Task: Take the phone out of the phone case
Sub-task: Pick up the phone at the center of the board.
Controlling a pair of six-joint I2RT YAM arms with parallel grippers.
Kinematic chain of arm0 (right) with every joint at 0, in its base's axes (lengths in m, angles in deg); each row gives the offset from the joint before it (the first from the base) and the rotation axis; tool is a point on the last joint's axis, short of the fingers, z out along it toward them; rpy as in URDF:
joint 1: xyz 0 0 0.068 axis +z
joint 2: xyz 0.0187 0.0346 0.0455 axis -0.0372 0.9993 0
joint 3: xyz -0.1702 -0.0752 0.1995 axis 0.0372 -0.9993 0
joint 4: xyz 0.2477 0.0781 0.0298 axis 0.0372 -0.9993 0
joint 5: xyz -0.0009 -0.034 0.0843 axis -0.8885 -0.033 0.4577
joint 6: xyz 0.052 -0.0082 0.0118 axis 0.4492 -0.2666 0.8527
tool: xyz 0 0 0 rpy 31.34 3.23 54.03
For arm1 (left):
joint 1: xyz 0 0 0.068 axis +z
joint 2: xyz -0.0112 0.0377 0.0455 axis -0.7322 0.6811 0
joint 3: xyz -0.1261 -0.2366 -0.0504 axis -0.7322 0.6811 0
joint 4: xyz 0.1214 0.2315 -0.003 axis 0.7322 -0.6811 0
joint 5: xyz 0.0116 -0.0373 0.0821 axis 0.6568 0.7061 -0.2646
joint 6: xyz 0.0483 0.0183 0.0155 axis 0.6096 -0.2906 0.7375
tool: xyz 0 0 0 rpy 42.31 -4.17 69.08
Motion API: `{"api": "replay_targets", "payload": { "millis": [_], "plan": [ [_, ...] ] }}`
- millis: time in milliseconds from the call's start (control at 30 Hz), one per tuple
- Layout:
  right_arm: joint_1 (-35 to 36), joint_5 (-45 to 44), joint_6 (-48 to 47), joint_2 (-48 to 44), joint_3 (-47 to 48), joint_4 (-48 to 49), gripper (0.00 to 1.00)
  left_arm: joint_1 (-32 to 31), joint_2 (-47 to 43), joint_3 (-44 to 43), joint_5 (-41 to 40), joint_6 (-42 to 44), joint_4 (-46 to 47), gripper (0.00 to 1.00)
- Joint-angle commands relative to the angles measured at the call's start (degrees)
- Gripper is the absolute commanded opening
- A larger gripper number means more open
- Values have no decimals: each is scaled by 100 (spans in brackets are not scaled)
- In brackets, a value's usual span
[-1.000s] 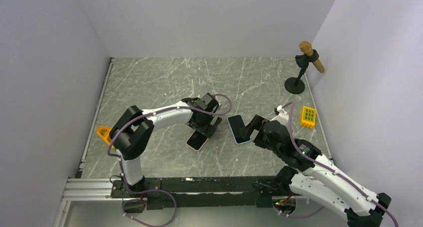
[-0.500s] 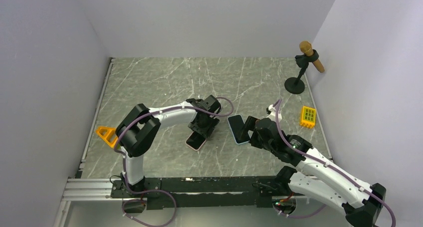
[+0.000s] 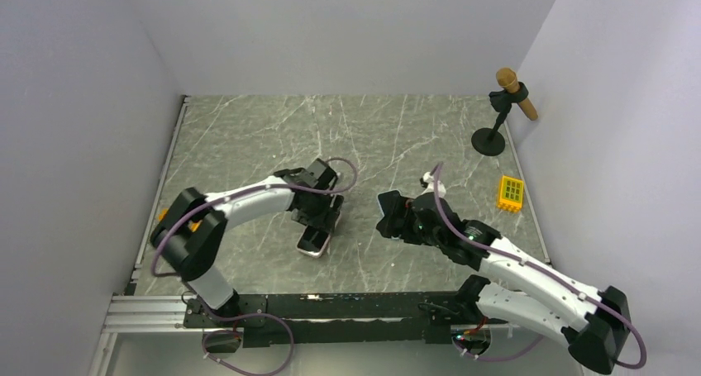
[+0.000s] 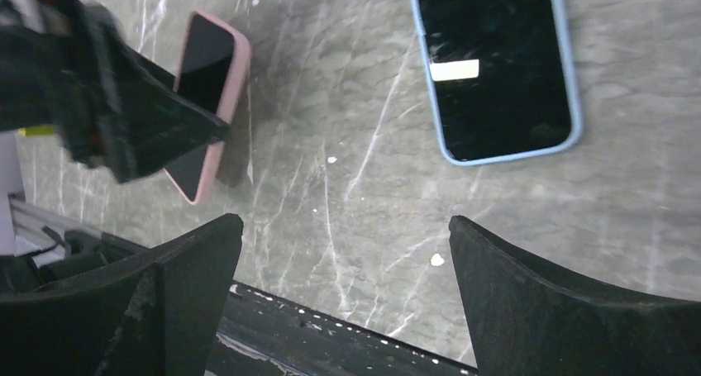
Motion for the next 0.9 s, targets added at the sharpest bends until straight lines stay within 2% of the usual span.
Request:
{"api": "replay_targets", "payload": {
  "millis": [0, 100, 200, 333, 400, 533, 667, 733, 867],
  "plan": [
    [219, 617, -260, 482, -221, 1333, 100, 456, -1183, 412, 663, -1013, 678, 0],
    [713, 453, -363, 733, -263, 2079, 100, 920, -2006, 1103, 1390, -2154, 1467, 0],
    [1570, -379, -596, 914, -204, 2670, 97, 1256, -2826, 2106, 1992, -3964, 2722, 0],
    [2618, -1358, -1292, 942, -487, 3944, 93, 1330, -3597, 3334, 2083, -6102, 4416, 0],
    [2840, -1581, -1434, 1096, -544, 4353, 93, 1328, -3818, 3746, 2025, -6744, 5043, 0],
    [3066, -2107, -1563, 1711, -231, 4477, 93, 1327, -4299, 3857, 1861, -7232, 4787, 0],
    [3139, -2809, -1516, 2256, 138, 4369, 79, 1328, -4927, 4008, 1568, -7687, 4431, 0],
    [3144, -2978, -1606, 2461, 140, 4754, 72, 1326, -5203, 4147, 1476, -7993, 4425, 0],
    [3151, -2866, -2045, 2788, 224, 5612, 65, 1322, -5445, 4157, 1467, -8227, 3976, 0]
  ]
}}
